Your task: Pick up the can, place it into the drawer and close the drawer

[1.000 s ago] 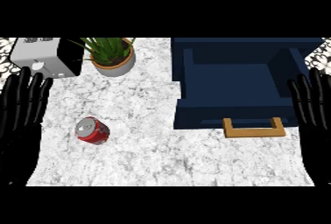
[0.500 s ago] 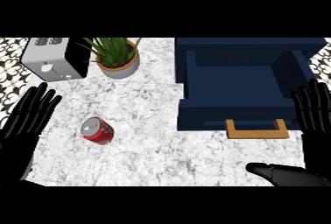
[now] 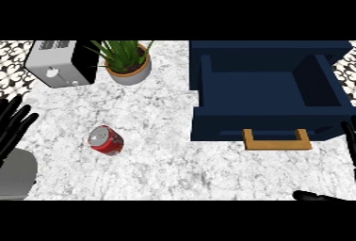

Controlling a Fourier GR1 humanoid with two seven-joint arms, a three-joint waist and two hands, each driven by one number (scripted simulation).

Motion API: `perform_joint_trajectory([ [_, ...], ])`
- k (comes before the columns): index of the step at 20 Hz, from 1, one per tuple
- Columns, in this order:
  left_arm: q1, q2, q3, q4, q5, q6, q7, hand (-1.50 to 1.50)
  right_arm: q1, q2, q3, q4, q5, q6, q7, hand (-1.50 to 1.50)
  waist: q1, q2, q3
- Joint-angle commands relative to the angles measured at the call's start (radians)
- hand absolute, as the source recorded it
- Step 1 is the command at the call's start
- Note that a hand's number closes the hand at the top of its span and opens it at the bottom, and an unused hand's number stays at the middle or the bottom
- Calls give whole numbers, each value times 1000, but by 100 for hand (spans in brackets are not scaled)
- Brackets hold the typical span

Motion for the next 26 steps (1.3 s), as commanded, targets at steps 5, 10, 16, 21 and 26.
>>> perform_joint_trajectory([
  [5, 101, 11, 128, -121, 140, -66, 95, -150, 115, -15, -126, -31, -131, 117, -49, -150, 3, -1, 0],
  [10, 93, -28, 159, -69, 183, -55, 113, -150, 161, -46, -224, -8, -222, 209, -86, -150, -1, -1, 0],
  [16, -30, -44, 118, -21, 252, 57, 242, -150, 77, -59, -230, 25, -183, 184, -24, -150, -1, 1, 0],
  [21, -61, -39, 134, 32, 301, 74, 294, -150, 187, -64, -321, -12, -291, 296, -74, -150, -8, 0, 0],
  [26, -81, -105, 53, 28, 197, 99, 291, -150, 173, 9, -285, -44, -221, 280, -46, -150, -3, 0, 0],
])
